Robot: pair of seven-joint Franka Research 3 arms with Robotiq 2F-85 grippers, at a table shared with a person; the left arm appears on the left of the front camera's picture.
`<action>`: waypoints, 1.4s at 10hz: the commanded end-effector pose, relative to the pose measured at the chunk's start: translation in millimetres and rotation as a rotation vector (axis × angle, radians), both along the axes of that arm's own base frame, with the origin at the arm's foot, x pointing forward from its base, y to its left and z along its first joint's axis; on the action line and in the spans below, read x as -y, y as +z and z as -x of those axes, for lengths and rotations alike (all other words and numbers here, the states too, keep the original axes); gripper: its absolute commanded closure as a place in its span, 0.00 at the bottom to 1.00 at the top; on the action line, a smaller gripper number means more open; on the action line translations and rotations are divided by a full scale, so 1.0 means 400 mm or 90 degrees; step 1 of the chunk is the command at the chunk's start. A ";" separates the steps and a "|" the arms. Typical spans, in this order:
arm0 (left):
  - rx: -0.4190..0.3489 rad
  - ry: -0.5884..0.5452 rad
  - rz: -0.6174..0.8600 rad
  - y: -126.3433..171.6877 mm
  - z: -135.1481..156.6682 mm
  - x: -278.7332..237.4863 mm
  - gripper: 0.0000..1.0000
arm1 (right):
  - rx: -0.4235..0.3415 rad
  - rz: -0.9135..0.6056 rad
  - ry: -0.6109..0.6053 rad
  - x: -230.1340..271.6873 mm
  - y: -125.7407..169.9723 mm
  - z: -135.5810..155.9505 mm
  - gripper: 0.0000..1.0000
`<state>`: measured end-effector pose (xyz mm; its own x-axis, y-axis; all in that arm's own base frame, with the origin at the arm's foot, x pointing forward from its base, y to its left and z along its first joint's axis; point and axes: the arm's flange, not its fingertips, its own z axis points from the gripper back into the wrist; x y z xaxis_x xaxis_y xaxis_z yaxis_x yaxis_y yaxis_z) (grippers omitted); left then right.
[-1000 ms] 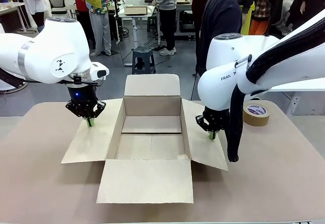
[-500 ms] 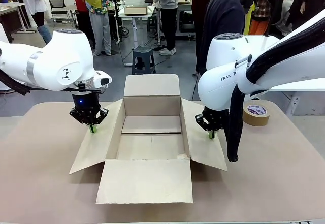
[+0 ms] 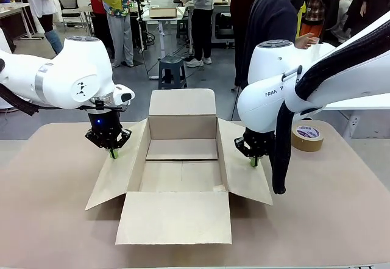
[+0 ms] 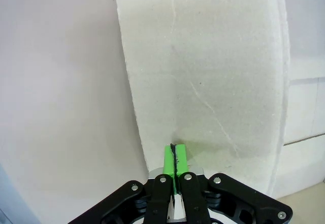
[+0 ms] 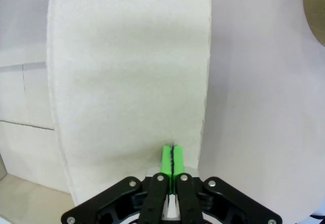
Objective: Wrap the clocks to prevent damage.
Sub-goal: Open the side flaps of the Package Box, then once the human has placed the objects inside and stepped back, release both hands from the side flaps of the Package Box.
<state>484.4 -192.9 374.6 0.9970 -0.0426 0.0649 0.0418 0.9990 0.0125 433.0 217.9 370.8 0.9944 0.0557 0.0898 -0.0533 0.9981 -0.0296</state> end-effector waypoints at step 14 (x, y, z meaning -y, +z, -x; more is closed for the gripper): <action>0.000 0.000 0.000 0.000 0.000 0.000 1.00 | 0.000 0.000 0.000 0.000 0.000 0.000 0.99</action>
<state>485.1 -193.2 376.0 0.9973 -0.0344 0.0653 0.0344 0.9994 0.0015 433.0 217.8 371.1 0.9944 0.0557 0.0903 -0.0532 0.9981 -0.0296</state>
